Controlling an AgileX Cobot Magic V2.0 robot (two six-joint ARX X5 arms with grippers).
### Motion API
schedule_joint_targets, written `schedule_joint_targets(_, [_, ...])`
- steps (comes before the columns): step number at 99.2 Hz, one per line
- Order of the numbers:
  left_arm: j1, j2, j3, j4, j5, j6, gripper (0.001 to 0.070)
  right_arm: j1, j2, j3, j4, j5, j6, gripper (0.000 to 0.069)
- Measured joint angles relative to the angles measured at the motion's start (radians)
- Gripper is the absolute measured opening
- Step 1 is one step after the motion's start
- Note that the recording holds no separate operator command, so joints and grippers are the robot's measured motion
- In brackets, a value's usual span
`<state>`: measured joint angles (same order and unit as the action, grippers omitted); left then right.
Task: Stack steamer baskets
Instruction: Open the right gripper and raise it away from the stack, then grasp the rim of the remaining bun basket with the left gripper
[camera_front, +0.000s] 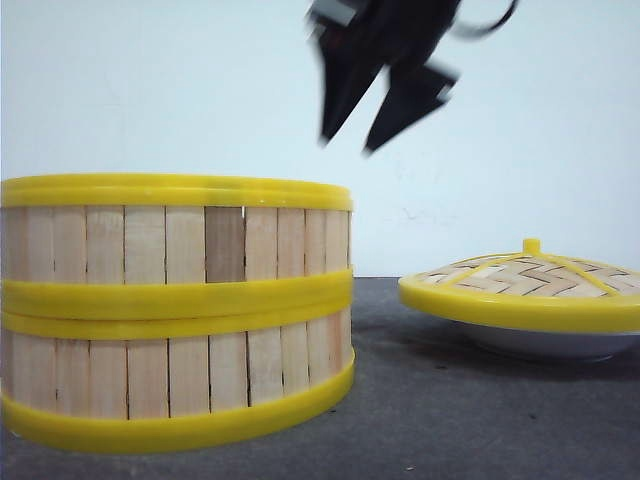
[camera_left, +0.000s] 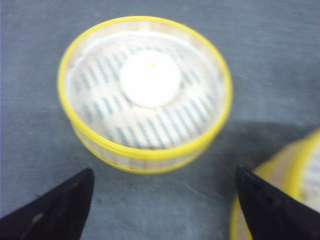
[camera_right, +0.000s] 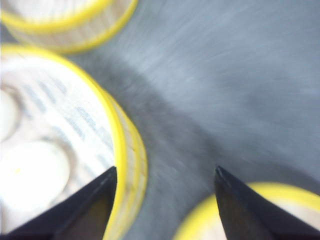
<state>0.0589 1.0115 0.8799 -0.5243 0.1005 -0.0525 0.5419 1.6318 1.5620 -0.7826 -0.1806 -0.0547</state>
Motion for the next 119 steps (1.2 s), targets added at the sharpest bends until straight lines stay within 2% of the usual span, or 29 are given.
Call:
schedule_joint_targets(22, [0.106,0.251,0.113,0.029,0.000,-0.011,0.0551,-0.107,-0.166,0.002,-0.149,-0.001,-0.030,0.0376])
schedule_joint_targets(33, [0.137,0.360,0.177,0.035,0.000,-0.016,0.0551,-0.184,-0.220,0.002,-0.196,-0.002,-0.035,0.0376])
schedule_joint_targets(55, [0.169,0.546,0.297,0.042,0.002,-0.017,0.0551,-0.325,-0.255,0.002,-0.276,0.000,-0.035,0.0376])
schedule_joint_targets(79, [0.179,0.686,0.335,0.054,0.002,-0.018,0.0545,-0.373,-0.261,0.002,-0.301,0.000,-0.035,0.0376])
schedule_joint_targets(85, [0.179,0.708,0.335,0.054,0.002,-0.018,0.0498,-0.373,-0.262,0.002,-0.302,0.000,-0.035,0.0376])
schedule_joint_targets(95, [0.179,0.735,0.335,0.058,0.002,-0.017,0.0321,-0.372,-0.262,0.002,-0.302,-0.001,-0.035,0.0376])
schedule_joint_targets(103, [0.179,0.738,0.335,0.063,0.002,-0.017,0.0210,-0.372,-0.263,0.002,-0.302,-0.001,-0.035,0.0376])
schedule_joint_targets(119, [0.179,0.738,0.337,0.070,-0.001,-0.020,0.0070,-0.372,-0.263,0.002,-0.315,-0.001,-0.035,0.0376])
